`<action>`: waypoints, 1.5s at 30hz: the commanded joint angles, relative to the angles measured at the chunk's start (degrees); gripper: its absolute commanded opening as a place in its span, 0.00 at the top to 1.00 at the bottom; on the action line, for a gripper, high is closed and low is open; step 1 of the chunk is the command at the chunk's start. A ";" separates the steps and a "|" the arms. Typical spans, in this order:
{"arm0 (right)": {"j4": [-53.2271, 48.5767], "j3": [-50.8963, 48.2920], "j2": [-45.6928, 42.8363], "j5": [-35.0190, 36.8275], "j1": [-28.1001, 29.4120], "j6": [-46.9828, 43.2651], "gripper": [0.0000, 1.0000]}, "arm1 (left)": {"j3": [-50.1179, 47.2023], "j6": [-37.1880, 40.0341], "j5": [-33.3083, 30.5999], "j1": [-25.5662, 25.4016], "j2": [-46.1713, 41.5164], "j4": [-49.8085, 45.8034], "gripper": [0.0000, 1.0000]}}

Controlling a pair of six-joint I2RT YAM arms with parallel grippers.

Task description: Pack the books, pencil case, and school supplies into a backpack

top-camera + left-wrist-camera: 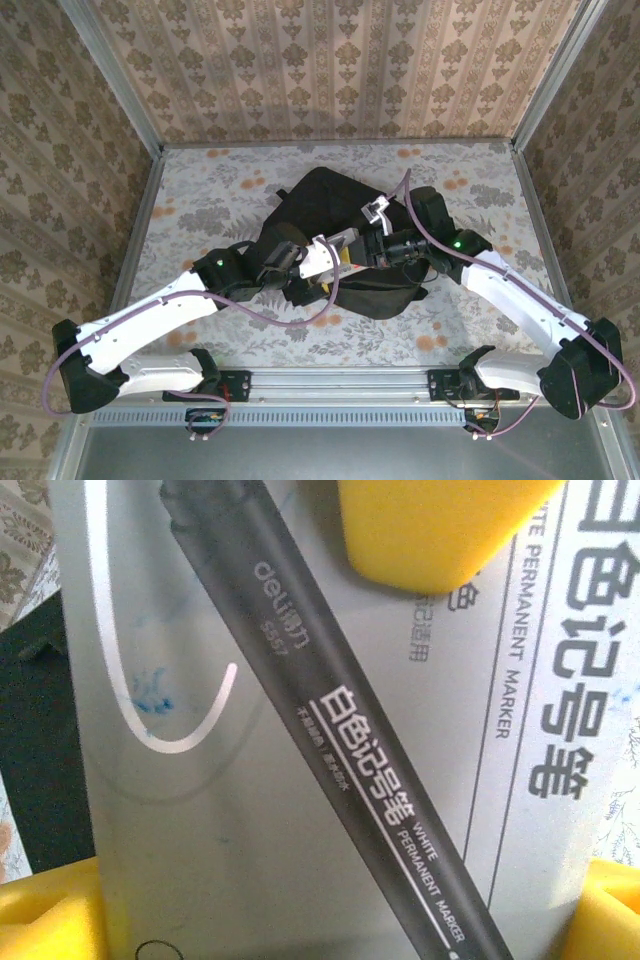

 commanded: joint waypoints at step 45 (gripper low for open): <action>-9.61 -10.53 -32.74 45.40 -25.55 2.37 0.58 | 52.20 -35.86 8.58 11.68 56.30 -21.60 0.44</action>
